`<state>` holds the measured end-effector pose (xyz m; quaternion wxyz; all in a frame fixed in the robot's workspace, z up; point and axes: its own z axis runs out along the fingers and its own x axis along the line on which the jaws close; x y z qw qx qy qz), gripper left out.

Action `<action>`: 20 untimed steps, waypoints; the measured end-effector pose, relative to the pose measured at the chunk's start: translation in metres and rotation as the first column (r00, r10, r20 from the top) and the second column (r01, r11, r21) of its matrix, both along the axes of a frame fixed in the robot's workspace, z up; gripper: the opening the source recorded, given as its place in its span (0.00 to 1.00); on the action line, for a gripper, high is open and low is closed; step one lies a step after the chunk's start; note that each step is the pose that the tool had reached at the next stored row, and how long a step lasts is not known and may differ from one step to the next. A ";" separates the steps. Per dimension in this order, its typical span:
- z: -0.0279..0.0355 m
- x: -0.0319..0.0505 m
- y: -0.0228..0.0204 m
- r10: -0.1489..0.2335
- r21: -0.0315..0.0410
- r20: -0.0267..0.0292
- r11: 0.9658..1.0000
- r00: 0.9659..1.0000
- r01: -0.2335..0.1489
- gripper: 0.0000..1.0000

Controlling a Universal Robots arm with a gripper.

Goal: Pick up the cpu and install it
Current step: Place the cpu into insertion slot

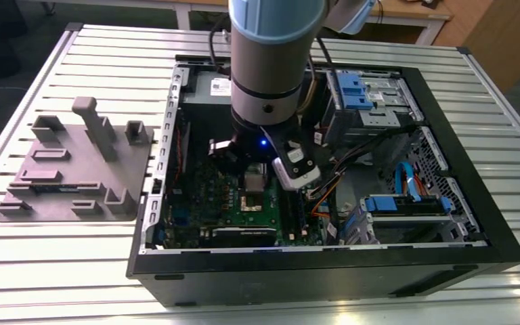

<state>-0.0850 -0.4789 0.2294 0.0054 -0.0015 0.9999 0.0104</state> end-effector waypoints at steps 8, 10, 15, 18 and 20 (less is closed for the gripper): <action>-0.0146 -0.0001 -0.0056 -0.001 -0.001 0.000 1.000 1.000 0.001 0.47; -0.0183 -0.0003 -0.0058 0.000 -0.001 0.000 1.000 1.000 0.000 0.47; -0.0272 -0.0017 -0.0066 0.000 -0.001 0.000 1.000 1.000 0.000 0.47; -0.0328 -0.0022 -0.0084 0.000 -0.001 0.000 1.000 1.000 0.000 0.47; -0.0341 -0.0023 -0.0085 0.000 -0.001 0.000 1.000 1.000 0.000 0.47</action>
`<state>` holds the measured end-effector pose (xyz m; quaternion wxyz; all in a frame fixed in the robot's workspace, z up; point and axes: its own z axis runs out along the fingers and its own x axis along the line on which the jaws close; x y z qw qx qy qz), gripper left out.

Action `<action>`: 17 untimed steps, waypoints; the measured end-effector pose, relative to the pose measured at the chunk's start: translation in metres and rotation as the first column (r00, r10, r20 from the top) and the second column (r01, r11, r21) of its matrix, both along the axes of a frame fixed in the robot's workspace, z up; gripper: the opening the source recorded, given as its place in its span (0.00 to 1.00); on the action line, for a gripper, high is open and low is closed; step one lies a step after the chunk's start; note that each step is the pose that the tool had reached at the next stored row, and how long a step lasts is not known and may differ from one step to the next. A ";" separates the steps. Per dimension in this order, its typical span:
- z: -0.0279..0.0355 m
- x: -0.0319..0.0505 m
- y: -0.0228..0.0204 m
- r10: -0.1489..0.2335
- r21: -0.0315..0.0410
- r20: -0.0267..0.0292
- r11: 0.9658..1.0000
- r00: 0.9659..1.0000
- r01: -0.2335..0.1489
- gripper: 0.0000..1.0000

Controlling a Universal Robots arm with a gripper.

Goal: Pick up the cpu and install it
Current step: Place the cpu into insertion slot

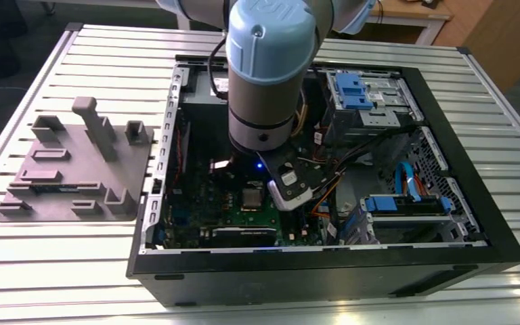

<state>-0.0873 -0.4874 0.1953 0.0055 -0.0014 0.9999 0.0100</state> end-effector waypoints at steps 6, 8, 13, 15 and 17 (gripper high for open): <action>-0.0014 -0.0005 0.0001 0.000 0.000 0.000 1.000 1.000 0.000 0.47; -0.0027 -0.0010 0.0000 0.000 0.000 0.000 1.000 1.000 0.000 0.47; -0.0066 -0.0019 0.0000 0.000 0.000 0.000 1.000 1.000 0.000 0.47; -0.0081 -0.0024 -0.0002 0.000 -0.001 -0.001 1.000 1.000 0.000 0.47; -0.0087 -0.0025 -0.0002 0.000 -0.001 0.000 1.000 1.000 0.000 0.47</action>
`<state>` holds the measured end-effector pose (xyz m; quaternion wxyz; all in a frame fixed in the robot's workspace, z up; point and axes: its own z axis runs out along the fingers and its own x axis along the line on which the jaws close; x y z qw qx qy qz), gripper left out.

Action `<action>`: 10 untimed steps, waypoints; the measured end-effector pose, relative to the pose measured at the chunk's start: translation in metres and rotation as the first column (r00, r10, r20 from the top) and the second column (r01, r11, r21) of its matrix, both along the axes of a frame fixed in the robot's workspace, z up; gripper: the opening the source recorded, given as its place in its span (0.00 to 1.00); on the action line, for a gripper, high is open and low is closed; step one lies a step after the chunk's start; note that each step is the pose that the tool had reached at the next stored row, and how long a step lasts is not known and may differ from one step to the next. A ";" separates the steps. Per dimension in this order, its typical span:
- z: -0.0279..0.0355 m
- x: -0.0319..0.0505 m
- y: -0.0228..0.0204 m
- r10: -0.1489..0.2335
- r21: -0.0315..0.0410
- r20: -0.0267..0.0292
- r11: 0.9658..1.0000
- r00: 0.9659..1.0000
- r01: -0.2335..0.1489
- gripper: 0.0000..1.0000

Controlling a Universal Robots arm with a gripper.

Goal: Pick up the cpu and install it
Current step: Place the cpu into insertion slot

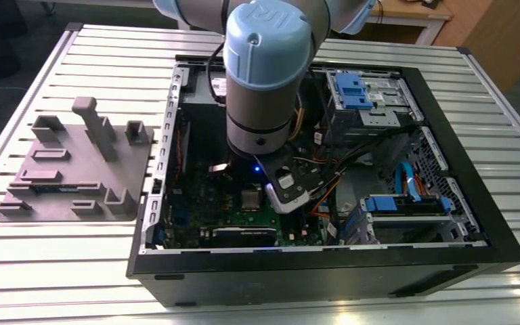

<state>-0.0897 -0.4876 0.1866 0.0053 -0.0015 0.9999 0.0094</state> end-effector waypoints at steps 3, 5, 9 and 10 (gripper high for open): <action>-0.0005 -0.0001 0.0002 0.000 0.001 0.000 1.000 1.000 0.000 0.47; -0.0006 -0.0003 0.0002 0.000 0.001 0.000 1.000 1.000 0.000 0.47; -0.0011 -0.0004 0.0002 0.000 0.001 0.001 1.000 1.000 0.000 0.48; -0.0011 -0.0005 0.0003 0.000 0.001 0.001 1.000 1.000 0.000 0.54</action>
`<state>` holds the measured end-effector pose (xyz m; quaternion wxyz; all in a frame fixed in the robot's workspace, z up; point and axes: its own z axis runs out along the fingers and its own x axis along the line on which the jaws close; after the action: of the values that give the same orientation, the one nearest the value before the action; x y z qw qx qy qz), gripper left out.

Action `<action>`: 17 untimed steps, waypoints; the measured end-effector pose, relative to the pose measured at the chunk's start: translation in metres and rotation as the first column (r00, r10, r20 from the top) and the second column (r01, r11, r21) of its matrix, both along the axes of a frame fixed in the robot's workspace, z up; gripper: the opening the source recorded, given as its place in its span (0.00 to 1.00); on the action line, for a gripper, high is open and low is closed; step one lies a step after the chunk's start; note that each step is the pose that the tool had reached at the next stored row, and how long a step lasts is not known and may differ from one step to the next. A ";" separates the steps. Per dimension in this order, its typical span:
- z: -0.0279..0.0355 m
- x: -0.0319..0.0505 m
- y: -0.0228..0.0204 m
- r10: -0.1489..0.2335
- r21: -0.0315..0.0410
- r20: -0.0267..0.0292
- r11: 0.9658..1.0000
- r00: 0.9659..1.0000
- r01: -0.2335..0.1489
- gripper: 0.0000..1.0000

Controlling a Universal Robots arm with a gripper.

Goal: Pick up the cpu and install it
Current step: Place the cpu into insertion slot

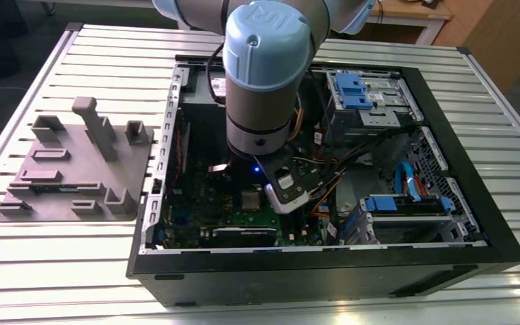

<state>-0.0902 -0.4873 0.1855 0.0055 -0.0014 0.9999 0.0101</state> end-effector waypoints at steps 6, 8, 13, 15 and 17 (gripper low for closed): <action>0.0072 -0.0001 -0.0001 0.000 0.001 0.000 1.000 1.000 0.000 0.54; 0.0124 -0.0001 -0.0001 0.000 0.001 -0.001 1.000 1.000 0.000 0.54; 0.0289 -0.0001 -0.0001 0.000 0.001 -0.004 1.000 1.000 0.000 0.52; 0.0338 -0.0001 -0.0001 0.000 0.001 -0.005 1.000 1.000 0.000 0.46; 0.0351 -0.0001 -0.0001 0.000 0.001 -0.005 1.000 1.000 0.000 0.34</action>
<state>-0.0903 -0.4874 0.2206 0.0030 -0.0014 0.9999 0.0107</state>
